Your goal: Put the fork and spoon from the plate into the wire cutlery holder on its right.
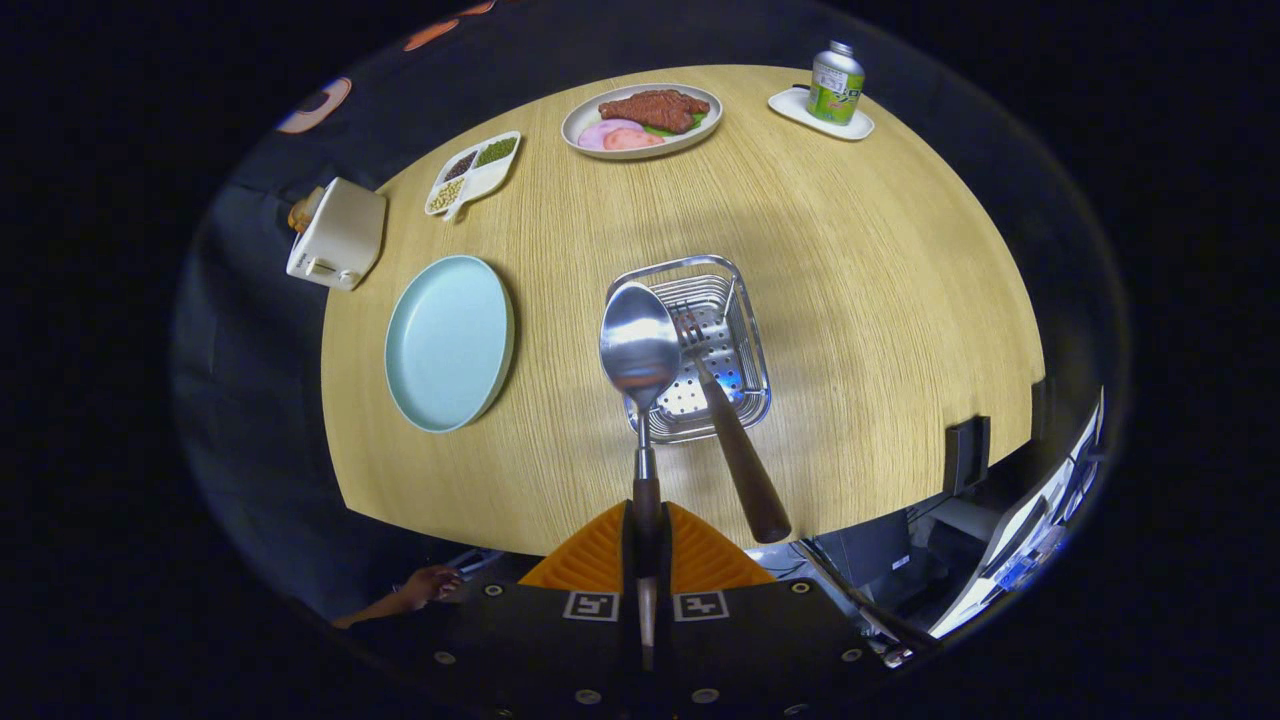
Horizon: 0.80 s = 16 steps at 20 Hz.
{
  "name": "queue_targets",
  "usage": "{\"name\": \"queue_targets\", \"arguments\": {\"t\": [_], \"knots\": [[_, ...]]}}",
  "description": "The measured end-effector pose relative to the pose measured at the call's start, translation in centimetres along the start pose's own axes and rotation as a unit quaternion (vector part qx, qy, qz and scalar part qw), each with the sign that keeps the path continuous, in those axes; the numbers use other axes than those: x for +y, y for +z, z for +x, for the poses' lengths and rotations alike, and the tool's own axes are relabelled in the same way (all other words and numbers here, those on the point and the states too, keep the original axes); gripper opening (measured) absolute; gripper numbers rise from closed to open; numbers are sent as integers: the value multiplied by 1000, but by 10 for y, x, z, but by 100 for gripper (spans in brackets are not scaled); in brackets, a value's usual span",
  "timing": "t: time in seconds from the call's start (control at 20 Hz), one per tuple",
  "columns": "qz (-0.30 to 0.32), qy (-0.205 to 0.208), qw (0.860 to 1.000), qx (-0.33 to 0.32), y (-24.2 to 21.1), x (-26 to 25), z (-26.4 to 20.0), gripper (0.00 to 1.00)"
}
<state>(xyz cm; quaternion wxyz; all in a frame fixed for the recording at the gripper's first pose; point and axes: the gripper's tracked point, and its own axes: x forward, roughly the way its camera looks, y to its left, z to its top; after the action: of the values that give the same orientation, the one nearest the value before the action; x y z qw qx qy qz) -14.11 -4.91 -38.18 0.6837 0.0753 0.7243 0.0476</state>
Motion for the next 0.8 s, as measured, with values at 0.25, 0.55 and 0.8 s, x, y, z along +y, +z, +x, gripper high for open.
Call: {"name": "queue_targets", "arguments": {"t": [0.25, 0.55, 0.8], "knots": [[-9, -2, 999, 32, 2, -11, 2, 5], [-24, -9, 997, 67, 7, -12, 0, 5], [8, 12, 998, 61, 23, -3, -12, 12]]}}
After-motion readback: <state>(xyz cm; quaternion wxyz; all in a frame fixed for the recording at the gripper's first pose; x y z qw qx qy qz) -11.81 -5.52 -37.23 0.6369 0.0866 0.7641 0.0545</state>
